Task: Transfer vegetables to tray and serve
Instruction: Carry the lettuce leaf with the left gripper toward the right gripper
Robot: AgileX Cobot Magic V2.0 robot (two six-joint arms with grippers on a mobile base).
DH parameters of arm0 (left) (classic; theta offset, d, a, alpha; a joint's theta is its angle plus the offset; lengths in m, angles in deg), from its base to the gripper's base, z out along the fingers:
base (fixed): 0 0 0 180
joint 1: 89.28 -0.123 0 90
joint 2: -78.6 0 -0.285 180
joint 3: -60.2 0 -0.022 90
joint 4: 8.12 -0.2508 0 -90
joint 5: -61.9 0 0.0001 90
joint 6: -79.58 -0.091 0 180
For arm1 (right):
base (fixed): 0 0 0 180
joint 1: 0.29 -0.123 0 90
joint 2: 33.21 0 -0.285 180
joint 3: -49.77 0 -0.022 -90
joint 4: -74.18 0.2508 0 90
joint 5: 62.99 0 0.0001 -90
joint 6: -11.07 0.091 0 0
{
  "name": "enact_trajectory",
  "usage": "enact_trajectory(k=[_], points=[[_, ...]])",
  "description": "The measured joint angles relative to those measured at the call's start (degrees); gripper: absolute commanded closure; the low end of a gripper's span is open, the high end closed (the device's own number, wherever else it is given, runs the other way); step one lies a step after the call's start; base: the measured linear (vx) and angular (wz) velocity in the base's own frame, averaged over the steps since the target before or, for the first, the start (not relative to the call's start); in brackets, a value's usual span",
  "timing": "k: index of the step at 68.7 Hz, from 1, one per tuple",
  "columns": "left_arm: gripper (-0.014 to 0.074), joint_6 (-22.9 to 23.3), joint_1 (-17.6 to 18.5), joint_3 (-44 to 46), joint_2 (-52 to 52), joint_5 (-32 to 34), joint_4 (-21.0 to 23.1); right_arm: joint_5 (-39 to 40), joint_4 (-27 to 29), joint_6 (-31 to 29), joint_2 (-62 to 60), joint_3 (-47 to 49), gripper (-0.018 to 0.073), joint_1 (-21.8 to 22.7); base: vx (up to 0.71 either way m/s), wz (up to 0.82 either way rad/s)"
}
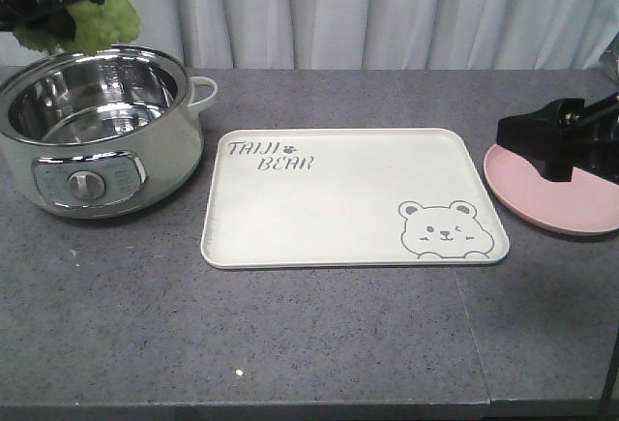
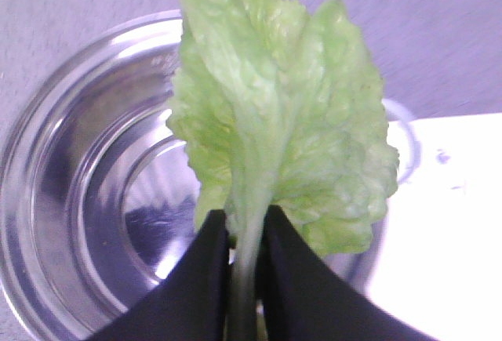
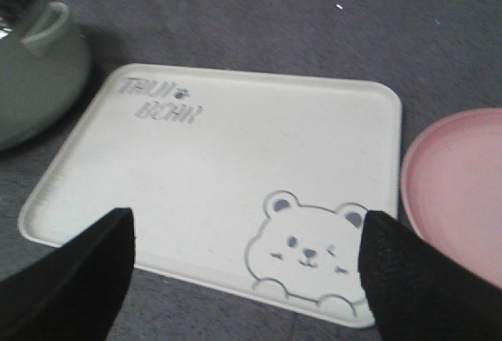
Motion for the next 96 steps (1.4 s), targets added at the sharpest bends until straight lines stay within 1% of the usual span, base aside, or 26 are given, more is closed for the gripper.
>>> enact_trajectory(k=[1,5,6,9,10,11,14,19,22,23,27,29,37,45,56,73,82,96], points=[[0.0603,0.0,0.0,0.0,-0.9,-0.1,0.7,0.0,2.5,-1.4,0.0,0.1,0.0001,0.0,0.0,0.0],[0.0603,-0.4,0.1,0.0,-3.4,-0.5,2.8,0.0,9.5,-8.4,0.0,0.5,0.0001,0.0,0.0,0.0],[0.0603,-0.7,0.1,0.0,-4.0,-0.7,3.7,0.0,12.3,-10.2,0.0,0.5,0.0001,0.0,0.0,0.0],[0.0603,-1.4,0.1,0.0,-5.8,-1.6,5.5,-0.2,18.5,-16.2,0.0,0.6,0.0001,0.0,0.0,0.0],[0.0603,-1.8,0.1,0.0,-6.5,-1.9,6.6,-0.4,21.7,-17.8,0.0,0.7,0.0001,0.0,0.0,0.0],[0.0603,-2.1,0.1,0.0,-6.9,-2.2,7.3,-0.6,23.8,-20.4,0.0,0.7,0.0001,0.0,0.0,0.0],[0.0603,-3.3,0.2,0.0,-8.1,-3.0,9.7,-1.3,30.3,-25.5,0.0,0.7,0.0001,0.0,0.0,0.0],[0.0603,-5.2,0.2,0.0,-9.5,-4.2,15.0,-3.9,44.3,-35.8,0.4,0.7,0.0001,0.0,0.0,0.0],[0.0603,-6.2,0.5,0.0,-9.8,-4.4,18.0,-5.9,50.3,-40.9,0.8,0.7,0.0001,0.0,0.0,0.0],[0.0603,-6.5,0.6,0.0,-9.9,-4.4,19.2,-6.8,53.2,-42.8,1.0,0.7,0.0001,0.0,0.0,0.0],[0.0603,-7.0,1.4,0.0,-9.9,-4.4,22.0,-9.4,59.1,-47.1,1.7,0.7,0.0001,0.0,0.0,0.0],[0.0603,-7.4,2.0,-0.1,-9.9,-4.4,23.4,-10.2,60.6,-48.2,2.0,1.0,0.0001,-0.1,0.0,0.0],[0.0603,-9.4,5.5,-0.1,-9.9,-4.4,27.5,-11.6,62.6,-50.1,3.7,1.5,0.0001,-0.1,0.0,0.0],[0.0603,-11.6,9.9,-0.1,-9.9,-4.4,29.1,-11.6,62.7,-50.2,4.5,1.5,0.0001,-0.1,0.0,0.0],[0.0603,-13.1,15.2,-0.1,-9.9,-4.4,29.4,-11.5,63.1,-50.5,4.5,1.6,0.0001,-0.1,0.0,0.0],[0.0603,-13.2,21.6,-0.1,-9.9,-4.4,29.4,-11.2,63.1,-50.6,4.5,1.6,0.0001,-0.1,0.0,0.0],[0.0603,-13.2,24.4,-0.1,-9.9,-4.4,29.4,-11.2,63.1,-50.6,4.5,1.6,0.0001,-0.1,0.0,0.0],[0.0603,-13.2,27.7,-0.1,-9.9,-4.4,29.3,-11.6,63.1,-50.4,4.5,1.6,0.0001,-0.1,0.0,0.0]])
